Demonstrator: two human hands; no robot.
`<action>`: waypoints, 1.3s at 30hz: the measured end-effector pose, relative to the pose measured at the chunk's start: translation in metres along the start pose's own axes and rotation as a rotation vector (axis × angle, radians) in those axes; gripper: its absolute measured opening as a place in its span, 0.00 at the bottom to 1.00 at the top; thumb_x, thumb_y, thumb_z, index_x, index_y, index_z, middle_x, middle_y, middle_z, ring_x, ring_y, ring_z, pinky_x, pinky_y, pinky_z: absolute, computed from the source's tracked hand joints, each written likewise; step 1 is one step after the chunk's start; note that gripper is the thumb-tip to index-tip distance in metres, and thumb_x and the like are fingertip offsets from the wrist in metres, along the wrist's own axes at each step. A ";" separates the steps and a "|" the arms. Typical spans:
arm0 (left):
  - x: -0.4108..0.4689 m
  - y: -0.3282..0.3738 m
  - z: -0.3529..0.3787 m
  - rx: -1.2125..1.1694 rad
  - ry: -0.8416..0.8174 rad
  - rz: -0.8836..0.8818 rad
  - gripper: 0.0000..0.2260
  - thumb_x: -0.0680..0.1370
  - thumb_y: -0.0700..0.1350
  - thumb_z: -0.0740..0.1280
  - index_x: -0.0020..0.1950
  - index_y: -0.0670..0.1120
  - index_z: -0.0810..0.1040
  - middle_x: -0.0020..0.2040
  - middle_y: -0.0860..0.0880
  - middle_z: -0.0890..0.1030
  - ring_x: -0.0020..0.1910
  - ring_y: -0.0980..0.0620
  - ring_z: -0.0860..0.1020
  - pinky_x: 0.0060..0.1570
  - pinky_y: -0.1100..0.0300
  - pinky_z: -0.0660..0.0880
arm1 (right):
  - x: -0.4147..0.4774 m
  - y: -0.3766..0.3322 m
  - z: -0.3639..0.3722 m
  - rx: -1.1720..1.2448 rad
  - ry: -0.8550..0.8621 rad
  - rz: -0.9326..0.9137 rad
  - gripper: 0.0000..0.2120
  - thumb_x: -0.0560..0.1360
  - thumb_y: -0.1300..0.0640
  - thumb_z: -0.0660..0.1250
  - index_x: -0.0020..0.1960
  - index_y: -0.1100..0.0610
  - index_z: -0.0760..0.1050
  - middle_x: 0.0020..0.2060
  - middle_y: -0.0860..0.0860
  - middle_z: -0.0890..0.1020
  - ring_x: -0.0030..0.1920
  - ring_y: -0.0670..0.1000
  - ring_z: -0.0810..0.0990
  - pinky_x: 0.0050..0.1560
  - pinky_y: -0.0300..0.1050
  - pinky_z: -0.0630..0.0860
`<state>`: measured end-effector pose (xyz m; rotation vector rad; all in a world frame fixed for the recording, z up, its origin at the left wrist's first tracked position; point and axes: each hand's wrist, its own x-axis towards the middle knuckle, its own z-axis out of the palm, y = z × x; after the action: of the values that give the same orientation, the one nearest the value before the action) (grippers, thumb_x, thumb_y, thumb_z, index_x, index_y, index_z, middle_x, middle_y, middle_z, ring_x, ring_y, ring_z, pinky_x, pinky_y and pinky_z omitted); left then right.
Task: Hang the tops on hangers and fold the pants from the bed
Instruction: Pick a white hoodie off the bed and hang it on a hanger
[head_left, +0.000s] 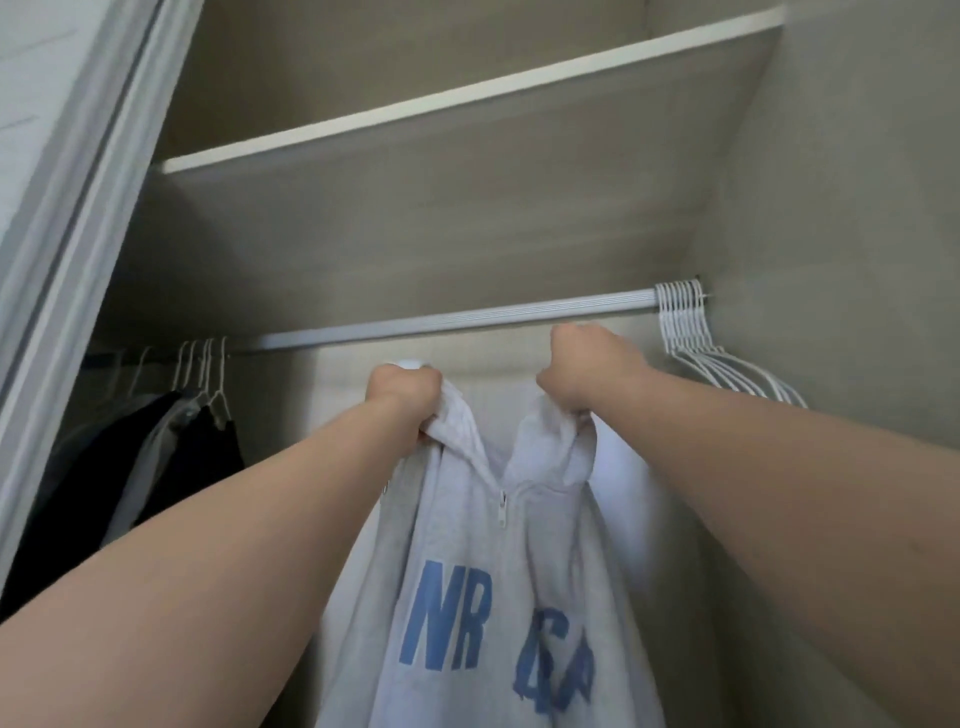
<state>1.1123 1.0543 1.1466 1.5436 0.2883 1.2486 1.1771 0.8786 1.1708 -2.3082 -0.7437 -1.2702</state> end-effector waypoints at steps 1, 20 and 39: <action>0.004 -0.003 0.006 -0.021 0.007 0.007 0.14 0.77 0.44 0.68 0.60 0.38 0.78 0.54 0.38 0.83 0.51 0.39 0.83 0.55 0.44 0.81 | 0.001 0.004 -0.004 -0.140 0.065 -0.046 0.13 0.78 0.54 0.63 0.60 0.55 0.75 0.62 0.56 0.78 0.63 0.59 0.76 0.54 0.49 0.68; 0.055 -0.025 0.052 0.139 -0.085 0.179 0.06 0.80 0.44 0.66 0.46 0.43 0.73 0.47 0.44 0.77 0.47 0.42 0.75 0.48 0.57 0.70 | 0.005 0.079 -0.030 -0.683 0.054 0.145 0.13 0.78 0.50 0.64 0.60 0.52 0.77 0.58 0.52 0.81 0.56 0.57 0.81 0.43 0.45 0.68; 0.059 -0.041 0.038 0.060 -0.098 0.129 0.10 0.78 0.46 0.67 0.53 0.42 0.71 0.51 0.42 0.79 0.52 0.38 0.79 0.59 0.48 0.78 | 0.013 0.056 -0.002 -0.477 -0.060 -0.212 0.36 0.78 0.61 0.53 0.78 0.33 0.47 0.69 0.51 0.74 0.62 0.59 0.77 0.53 0.51 0.74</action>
<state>1.1845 1.0911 1.1505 1.6912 0.1659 1.2685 1.2165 0.8372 1.1774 -2.7078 -0.7894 -1.6239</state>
